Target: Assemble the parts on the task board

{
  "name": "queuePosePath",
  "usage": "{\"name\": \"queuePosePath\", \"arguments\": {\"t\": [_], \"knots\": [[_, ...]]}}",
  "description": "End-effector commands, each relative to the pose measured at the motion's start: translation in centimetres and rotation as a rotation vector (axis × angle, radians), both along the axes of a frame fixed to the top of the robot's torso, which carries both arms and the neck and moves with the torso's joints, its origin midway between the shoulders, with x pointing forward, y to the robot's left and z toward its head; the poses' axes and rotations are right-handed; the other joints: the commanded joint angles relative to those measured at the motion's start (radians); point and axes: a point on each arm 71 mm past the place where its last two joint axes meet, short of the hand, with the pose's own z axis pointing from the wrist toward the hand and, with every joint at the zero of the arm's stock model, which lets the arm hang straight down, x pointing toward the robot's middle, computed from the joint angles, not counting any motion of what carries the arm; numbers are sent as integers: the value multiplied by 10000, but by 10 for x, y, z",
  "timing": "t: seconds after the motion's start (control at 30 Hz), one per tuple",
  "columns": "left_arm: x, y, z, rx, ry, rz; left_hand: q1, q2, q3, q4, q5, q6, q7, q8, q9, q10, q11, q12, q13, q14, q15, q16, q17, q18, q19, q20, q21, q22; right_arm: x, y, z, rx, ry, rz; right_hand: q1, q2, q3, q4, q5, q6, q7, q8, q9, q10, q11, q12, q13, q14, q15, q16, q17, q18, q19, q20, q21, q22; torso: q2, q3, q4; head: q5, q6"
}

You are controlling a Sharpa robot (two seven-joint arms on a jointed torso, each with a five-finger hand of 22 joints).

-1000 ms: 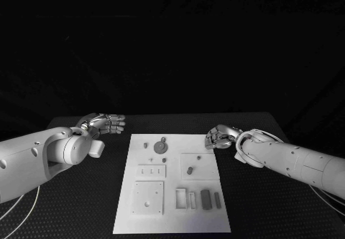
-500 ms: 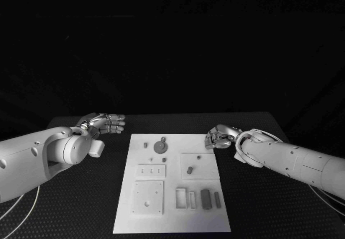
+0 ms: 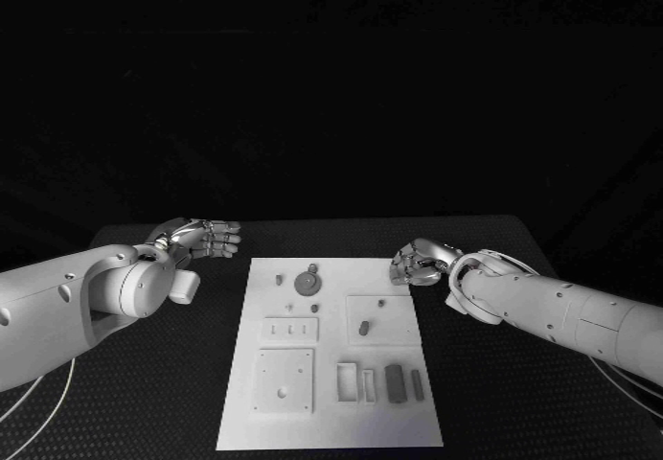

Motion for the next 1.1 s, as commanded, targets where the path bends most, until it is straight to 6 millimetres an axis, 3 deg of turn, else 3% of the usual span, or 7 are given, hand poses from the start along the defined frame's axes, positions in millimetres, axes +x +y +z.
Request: {"name": "queuePosePath", "arguments": {"t": [0.03,0.27,0.5,0.77,0.93,1.03,1.1], "knots": [[-1,-6,1,74,-100,-653,-96,81,24,53,-44,295,-67,117,63,322,-75,142,83,39,17,-73,31,79,-65,-22,59,210,-1,0,4,172,-319,-406,-128,95,10,-60,241,371,171,52,185,92,-30,48,-15,70,-45,41,11,442,75,-40,55,175,-6,-9,-8,2,22],[-5,-13,0,359,175,-1330,-270,185,-4,128,-70,734,-148,203,115,835,-208,303,221,207,-51,2,133,77,-17,-69,101,206,3,11,26,-33,-763,-248,-132,86,175,-72,430,455,137,87,238,164,-60,42,-20,132,-80,59,18,442,151,-99,77,156,-15,-23,-6,27,84],[-11,-28,-3,858,622,-2042,-720,118,-164,323,-188,979,-230,140,111,1180,-353,344,346,454,-195,221,314,29,78,-196,146,196,4,39,50,-356,-1142,160,-270,16,131,-48,416,549,96,148,310,202,-99,38,-17,171,-113,66,22,442,207,-127,93,146,-50,-29,-23,95,161],[-19,-50,-5,1236,1085,-2427,-1247,-165,-348,563,-549,960,-198,-47,71,1333,-417,299,461,499,-274,375,453,-16,134,-299,161,187,-6,91,68,-932,-1495,1305,-307,-75,166,-22,276,564,67,160,360,233,-126,30,-16,198,-144,67,24,442,255,-157,92,128,-138,-48,-28,248,176],[-22,-64,-6,1299,1242,-2537,-1812,-422,-443,983,-624,829,-128,-216,38,1293,-394,199,519,424,-275,403,499,-15,120,-318,137,180,-14,123,74,-1284,-1930,2010,-311,-143,206,1,211,564,60,157,381,243,-135,21,-16,208,-153,62,22,442,275,-171,85,117,-190,-61,-28,476,176],[-24,-73,-6,1299,1332,-2747,-1879,-447,-417,1077,-626,780,-106,-264,32,1264,-380,163,533,398,-274,406,510,-5,110,-319,132,183,-17,135,76,-1346,-2096,2249,-299,-181,250,23,152,560,59,151,395,251,-139,14,-17,215,-158,57,21,442,292,-185,77,108,-197,-69,-1,413,145],[-27,-78,-7,1301,1405,-2880,-1850,-442,-391,1077,-626,760,-96,-282,30,1253,-376,149,540,387,-273,407,514,-2,101,-318,131,187,-20,143,77,-1316,-2168,2389,-275,-211,299,38,101,558,57,146,409,256,-141,5,-18,220,-161,51,20,442,307,-199,70,99,-186,-62,3,448,147]]}}
